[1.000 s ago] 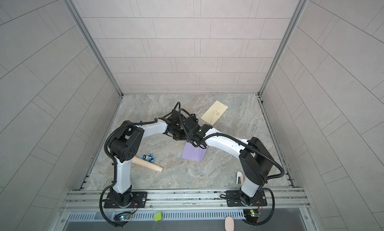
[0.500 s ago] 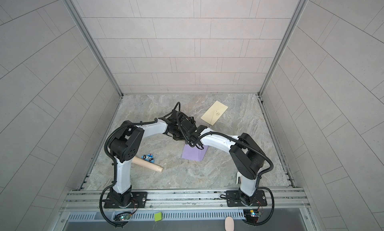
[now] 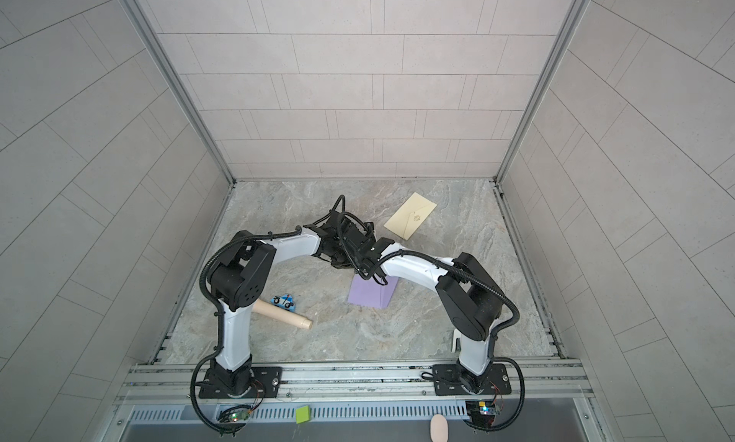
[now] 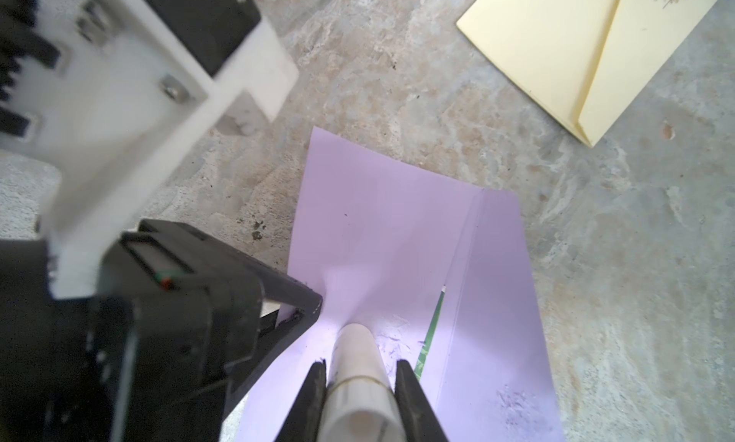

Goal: Place the letter into the envelope and seal it
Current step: 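Rub the glue stick on the purple flap with right while left holds envelope, then lift the glue stick and set it beside the cream envelope with right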

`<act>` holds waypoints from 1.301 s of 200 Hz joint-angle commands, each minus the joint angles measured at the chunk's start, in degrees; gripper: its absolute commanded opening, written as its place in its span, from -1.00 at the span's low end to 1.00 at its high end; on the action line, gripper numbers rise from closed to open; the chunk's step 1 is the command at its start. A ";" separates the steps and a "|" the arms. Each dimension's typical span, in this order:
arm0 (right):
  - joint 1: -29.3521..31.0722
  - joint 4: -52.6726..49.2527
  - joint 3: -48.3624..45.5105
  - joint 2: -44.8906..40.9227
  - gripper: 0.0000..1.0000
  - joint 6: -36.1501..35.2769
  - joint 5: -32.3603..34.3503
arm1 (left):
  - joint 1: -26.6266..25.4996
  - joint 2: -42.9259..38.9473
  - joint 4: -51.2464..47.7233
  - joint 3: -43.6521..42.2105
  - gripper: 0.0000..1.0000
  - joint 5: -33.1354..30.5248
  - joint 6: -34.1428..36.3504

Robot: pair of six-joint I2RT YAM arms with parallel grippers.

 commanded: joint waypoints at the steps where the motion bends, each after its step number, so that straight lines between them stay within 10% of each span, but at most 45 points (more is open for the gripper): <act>1: -2.51 -11.75 -5.59 2.44 -1.00 0.43 4.23 | 0.04 -1.17 -1.69 -0.25 -1.00 -3.60 0.38; 134: -5.24 -12.36 -4.38 -1.47 -1.00 -0.79 0.96 | -0.02 -1.52 -1.40 -0.77 -1.00 -4.20 0.18; 204: -21.74 14.49 -13.74 -16.87 -1.00 2.40 -34.08 | 0.04 -1.43 -0.81 -0.47 -1.00 -3.53 0.38; 260: -34.89 30.80 -14.38 -7.85 -1.00 13.53 -47.56 | -0.09 -1.36 -0.11 -0.28 -1.00 -3.30 -0.06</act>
